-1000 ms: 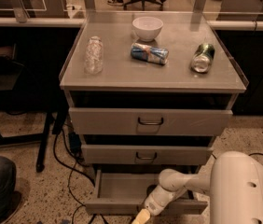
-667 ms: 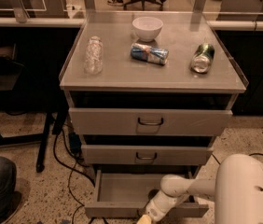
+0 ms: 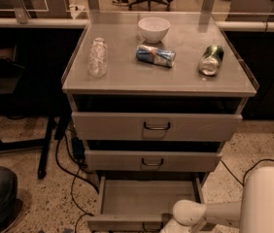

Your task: Open bottom drawer

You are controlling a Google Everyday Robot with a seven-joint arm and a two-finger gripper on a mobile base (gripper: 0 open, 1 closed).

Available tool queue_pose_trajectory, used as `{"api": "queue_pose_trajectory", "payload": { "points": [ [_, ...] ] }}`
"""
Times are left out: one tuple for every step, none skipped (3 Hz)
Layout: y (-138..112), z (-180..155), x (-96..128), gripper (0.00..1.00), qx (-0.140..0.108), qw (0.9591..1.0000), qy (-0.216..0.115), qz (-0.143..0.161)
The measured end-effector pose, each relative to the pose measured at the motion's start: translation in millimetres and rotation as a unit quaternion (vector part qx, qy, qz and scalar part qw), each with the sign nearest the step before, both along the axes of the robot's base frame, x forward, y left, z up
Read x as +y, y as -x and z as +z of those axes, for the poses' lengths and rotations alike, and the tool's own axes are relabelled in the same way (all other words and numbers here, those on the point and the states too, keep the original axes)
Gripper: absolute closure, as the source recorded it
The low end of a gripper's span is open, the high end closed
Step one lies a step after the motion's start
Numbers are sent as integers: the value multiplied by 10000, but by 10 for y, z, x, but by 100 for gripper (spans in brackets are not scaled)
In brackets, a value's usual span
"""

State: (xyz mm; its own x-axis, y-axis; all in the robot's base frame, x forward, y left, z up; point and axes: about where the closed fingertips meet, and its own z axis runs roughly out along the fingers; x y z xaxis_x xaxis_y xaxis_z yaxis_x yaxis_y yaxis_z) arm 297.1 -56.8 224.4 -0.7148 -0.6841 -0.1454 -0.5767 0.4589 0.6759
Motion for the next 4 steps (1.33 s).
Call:
{"api": "queue_pose_trajectory", "payload": {
  "points": [
    [18,0,13,0,23,10000,-2,31],
    [44,56,20,0,-36,10000,51,-45],
    [31,187,-35,0,-126,9998,120,-137],
    [-72,295,-127,0,-243,9993,242,-146]
  ]
}}
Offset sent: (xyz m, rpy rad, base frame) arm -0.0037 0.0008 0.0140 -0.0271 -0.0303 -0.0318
